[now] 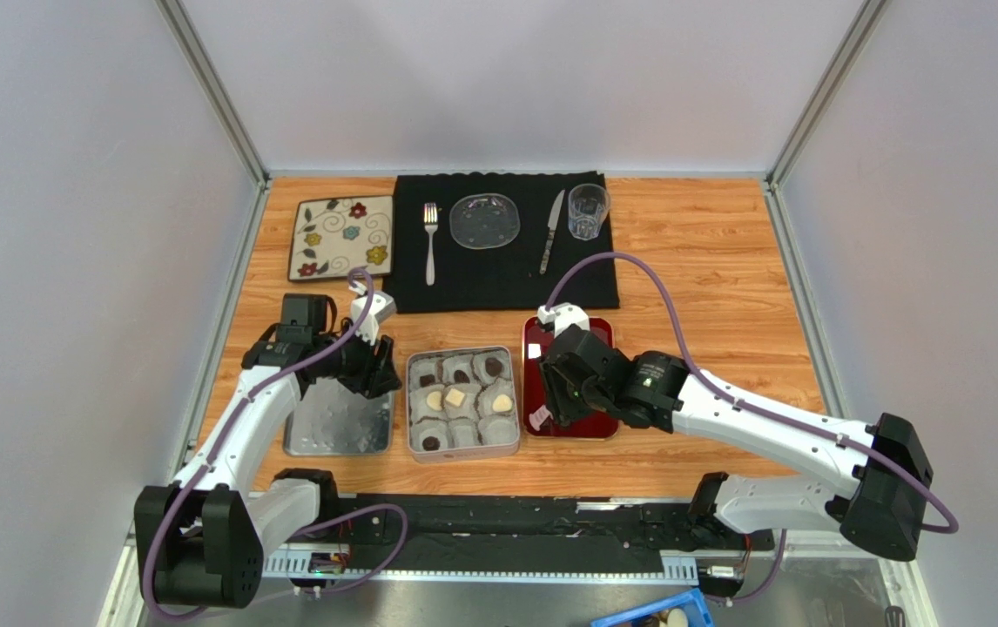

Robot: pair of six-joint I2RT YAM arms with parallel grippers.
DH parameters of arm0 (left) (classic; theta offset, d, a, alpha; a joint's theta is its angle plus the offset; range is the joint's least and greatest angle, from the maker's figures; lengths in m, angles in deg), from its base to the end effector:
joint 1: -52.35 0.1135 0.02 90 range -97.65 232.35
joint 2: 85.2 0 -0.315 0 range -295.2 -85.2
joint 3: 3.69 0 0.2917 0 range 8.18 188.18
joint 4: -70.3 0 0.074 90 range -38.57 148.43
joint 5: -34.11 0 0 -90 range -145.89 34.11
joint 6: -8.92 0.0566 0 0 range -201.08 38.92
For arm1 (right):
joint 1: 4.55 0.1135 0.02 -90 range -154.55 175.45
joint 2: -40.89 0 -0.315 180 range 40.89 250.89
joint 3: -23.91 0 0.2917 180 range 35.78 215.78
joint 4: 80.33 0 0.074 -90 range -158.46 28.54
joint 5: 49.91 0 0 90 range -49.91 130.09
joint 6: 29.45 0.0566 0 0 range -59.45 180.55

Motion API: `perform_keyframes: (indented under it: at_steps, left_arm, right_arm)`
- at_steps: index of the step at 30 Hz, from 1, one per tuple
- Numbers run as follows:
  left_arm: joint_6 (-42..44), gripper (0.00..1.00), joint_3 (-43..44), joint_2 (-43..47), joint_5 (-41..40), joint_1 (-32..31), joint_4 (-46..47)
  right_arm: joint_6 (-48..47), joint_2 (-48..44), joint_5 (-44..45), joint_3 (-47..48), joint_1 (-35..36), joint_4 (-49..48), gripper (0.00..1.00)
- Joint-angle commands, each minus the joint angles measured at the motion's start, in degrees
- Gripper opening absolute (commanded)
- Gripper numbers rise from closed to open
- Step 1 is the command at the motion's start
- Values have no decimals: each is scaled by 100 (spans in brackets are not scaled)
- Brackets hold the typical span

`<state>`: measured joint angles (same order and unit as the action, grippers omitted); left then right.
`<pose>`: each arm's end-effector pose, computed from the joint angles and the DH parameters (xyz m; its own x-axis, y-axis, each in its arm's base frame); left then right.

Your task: Pack the chocolate

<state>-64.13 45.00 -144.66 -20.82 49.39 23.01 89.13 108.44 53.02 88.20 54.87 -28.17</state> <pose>0.2082 -0.0433 0.2282 -0.7098 0.2756 -0.6482 0.5779 0.7541 -0.3122 0.1453 0.2211 0.2817 -0.7383 -0.3329 -0.5865 -0.4797 0.8705 0.1097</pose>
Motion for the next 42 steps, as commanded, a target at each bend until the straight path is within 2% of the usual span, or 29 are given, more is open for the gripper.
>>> perform_keyframes:
  at_steps: [1, 7, 12, 18, 27, 32, 42]
  left_arm:
    - [98, 55, 194, 110, 105, 24, 9]
    - [98, 55, 194, 110, 105, 24, 9]
    - [116, 55, 177, 137, 79, 24, 0]
    - [133, 55, 185, 145, 96, 24, 0]
    - [89, 55, 168, 128, 149, 24, 18]
    - [72, 55, 150, 119, 193, 24, 26]
    - [72, 55, 203, 110, 211, 24, 9]
  right_arm:
    - [69, 4, -1, -13, -18, -276, 38]
    - [69, 65, -36, -13, -18, -303, 36]
    - [25, 127, -27, 31, -18, -294, 26]
    - [-89, 66, 113, 303, -27, -75, 18]
    - [-511, -93, 264, 1717, -27, 559, 15]
    - [-494, 56, -176, 1956, 70, 304, 15]
    - [-353, 794, -423, 2009, 676, -188, 15]
